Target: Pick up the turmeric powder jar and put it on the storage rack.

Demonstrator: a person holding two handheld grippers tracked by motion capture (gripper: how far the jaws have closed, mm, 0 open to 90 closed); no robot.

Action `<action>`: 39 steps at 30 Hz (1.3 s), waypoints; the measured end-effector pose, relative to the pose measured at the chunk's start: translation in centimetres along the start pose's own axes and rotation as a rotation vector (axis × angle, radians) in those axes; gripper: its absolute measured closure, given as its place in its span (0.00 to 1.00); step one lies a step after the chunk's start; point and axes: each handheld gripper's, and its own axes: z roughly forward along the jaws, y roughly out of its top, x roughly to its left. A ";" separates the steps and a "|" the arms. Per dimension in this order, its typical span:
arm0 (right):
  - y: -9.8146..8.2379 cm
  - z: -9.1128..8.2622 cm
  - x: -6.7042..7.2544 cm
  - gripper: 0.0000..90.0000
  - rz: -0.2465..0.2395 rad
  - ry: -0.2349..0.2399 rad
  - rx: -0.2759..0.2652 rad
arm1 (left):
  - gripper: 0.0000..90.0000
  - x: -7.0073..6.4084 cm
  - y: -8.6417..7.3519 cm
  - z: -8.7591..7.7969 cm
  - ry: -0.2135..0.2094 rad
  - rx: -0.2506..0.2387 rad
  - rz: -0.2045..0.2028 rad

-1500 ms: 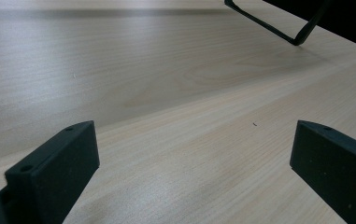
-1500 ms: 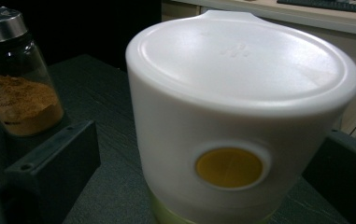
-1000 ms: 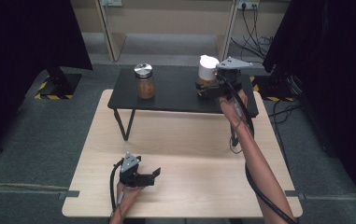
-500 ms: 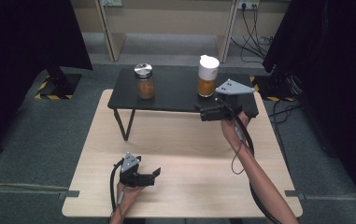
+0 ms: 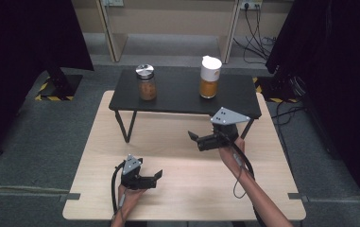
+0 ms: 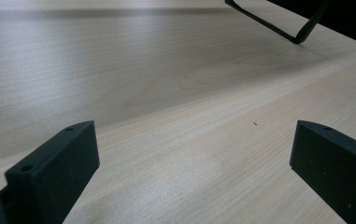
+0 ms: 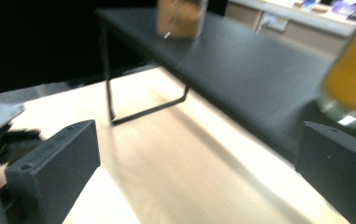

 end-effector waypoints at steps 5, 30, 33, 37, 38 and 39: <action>-2.2 1.0 0.8 0.00 -0.008 0.036 0.043 | 0.01 0.0 0.0 0.0 0.000 0.001 0.002; -10.9 3.8 4.3 0.00 -0.040 0.060 0.114 | 0.01 0.0 0.1 0.0 0.001 0.003 0.005; -11.4 4.1 4.4 0.00 -0.034 0.061 0.114 | 0.01 0.0 0.1 0.0 0.001 0.003 0.005; -12.1 4.4 4.6 0.00 -0.020 0.058 0.109 | 0.01 0.0 0.1 0.0 0.001 0.004 0.006; -12.3 4.4 4.6 0.00 -0.016 0.057 0.108 | 0.01 0.0 0.1 0.0 0.002 0.003 0.006; -12.5 4.5 4.6 0.00 -0.009 0.058 0.109 | 0.01 0.0 0.1 0.0 0.002 0.003 0.006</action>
